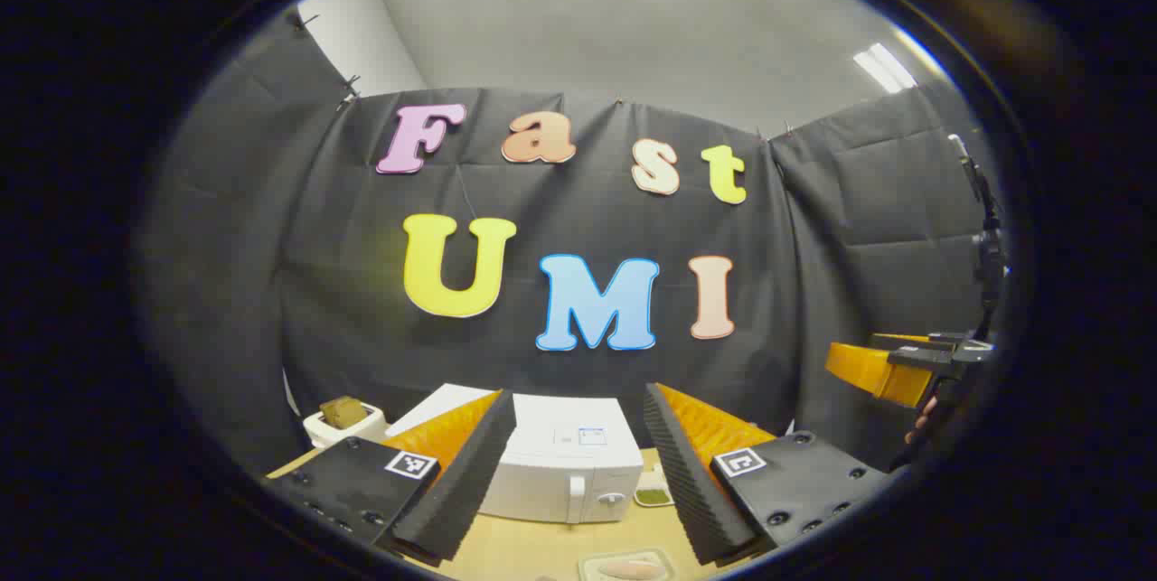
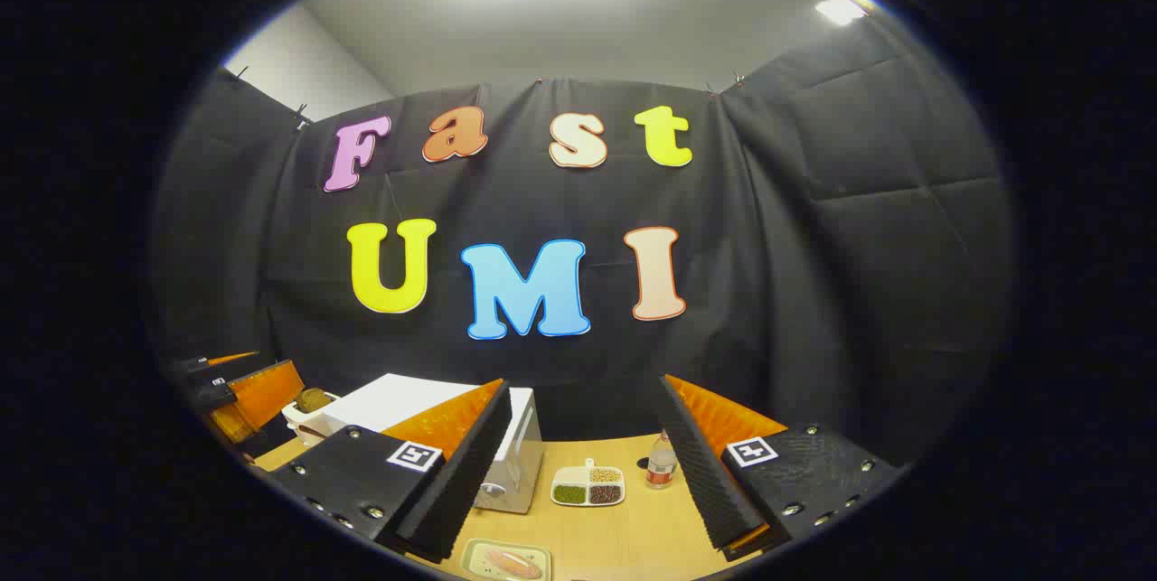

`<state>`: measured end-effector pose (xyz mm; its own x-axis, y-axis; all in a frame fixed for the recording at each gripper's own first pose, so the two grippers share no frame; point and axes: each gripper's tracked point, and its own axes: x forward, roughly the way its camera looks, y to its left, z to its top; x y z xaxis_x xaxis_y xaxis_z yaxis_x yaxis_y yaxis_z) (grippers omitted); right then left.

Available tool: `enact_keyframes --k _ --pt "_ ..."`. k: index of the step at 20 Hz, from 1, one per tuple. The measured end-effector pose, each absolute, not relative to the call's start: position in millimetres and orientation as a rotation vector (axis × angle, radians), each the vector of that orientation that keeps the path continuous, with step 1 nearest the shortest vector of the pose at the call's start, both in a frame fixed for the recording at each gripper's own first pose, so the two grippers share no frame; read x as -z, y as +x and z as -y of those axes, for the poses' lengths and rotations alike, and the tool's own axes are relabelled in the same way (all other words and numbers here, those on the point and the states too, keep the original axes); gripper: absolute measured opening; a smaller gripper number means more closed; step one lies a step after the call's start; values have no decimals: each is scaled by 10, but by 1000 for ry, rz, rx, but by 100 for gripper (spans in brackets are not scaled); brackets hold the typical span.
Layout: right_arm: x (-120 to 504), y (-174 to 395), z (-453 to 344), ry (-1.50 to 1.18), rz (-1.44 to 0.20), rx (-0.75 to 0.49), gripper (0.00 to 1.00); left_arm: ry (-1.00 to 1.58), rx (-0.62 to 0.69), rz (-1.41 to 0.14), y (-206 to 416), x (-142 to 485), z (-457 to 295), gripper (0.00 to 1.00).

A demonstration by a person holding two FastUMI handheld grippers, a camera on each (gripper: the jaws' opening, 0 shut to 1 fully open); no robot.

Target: Open the microwave oven with the left hand, put the food in, and close the microwave oven.

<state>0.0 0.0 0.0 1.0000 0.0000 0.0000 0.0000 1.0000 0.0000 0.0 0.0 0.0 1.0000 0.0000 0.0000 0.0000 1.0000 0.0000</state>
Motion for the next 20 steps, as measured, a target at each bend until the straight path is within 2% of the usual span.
enact_keyframes --k 2,3,5,8,15,18,20 --pt "-9 15 -30 2 2 -9 99 15 -9 6 10 0 -6 96" --pt "-24 9 -45 2 7 -13 99 15 -12 5 14 10 -10 98" --pt "-34 -10 -56 -2 12 -18 99 4 -7 -3 22 49 0 93" --pt "12 -12 -53 -6 5 -17 99 0 -6 -5 25 56 -13 99" --pt "82 90 -39 -16 -8 -15 99 18 8 -1 66 59 20 99" --pt "96 123 -23 -13 -10 -14 99 8 -3 -14 230 274 -22 99" --pt "146 142 13 -21 -21 -3 98 -13 -9 -22 301 418 -60 94"
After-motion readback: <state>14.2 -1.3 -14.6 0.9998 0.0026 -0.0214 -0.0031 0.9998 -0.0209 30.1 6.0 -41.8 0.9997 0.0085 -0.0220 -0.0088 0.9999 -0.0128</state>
